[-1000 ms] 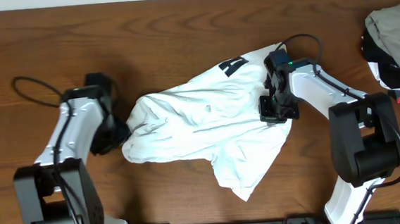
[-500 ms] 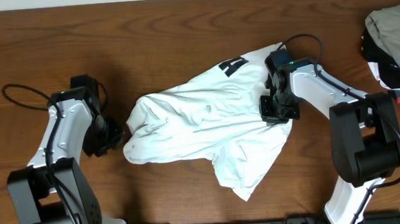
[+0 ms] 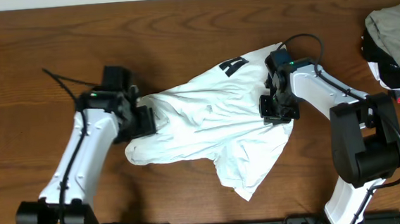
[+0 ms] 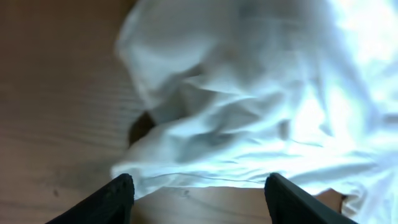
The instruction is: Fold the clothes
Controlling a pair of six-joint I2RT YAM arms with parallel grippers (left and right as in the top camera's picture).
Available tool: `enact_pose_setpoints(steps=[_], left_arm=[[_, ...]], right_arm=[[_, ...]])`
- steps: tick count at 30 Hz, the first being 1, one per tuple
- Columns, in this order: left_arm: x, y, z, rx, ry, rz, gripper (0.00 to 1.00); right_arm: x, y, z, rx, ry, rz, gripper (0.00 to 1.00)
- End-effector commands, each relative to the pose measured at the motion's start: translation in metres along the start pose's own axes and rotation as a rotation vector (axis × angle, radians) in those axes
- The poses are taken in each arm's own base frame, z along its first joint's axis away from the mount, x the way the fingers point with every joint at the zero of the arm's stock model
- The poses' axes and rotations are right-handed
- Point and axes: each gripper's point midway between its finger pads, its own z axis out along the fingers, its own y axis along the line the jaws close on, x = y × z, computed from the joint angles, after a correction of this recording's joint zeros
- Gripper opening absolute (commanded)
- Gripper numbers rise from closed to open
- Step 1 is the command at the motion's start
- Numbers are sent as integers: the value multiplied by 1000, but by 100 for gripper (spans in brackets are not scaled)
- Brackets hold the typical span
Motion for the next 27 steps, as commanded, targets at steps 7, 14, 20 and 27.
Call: enact_pose_setpoints(steps=[7,14,20,27], left_arm=[[-1,-45,4,-59,-82,288,86],[4,-48,24,-80,-25,312,87],[12,-56,43,-112,23,417,87],[16,-75,45,-111,-3,489,87]], right_arm=[[2,-20,10,80,6,24,25],[2,-20,11,80,6,24,26],[0,-19,11,77,-3,23,26],[0,-19,11,76,-5,22,26]])
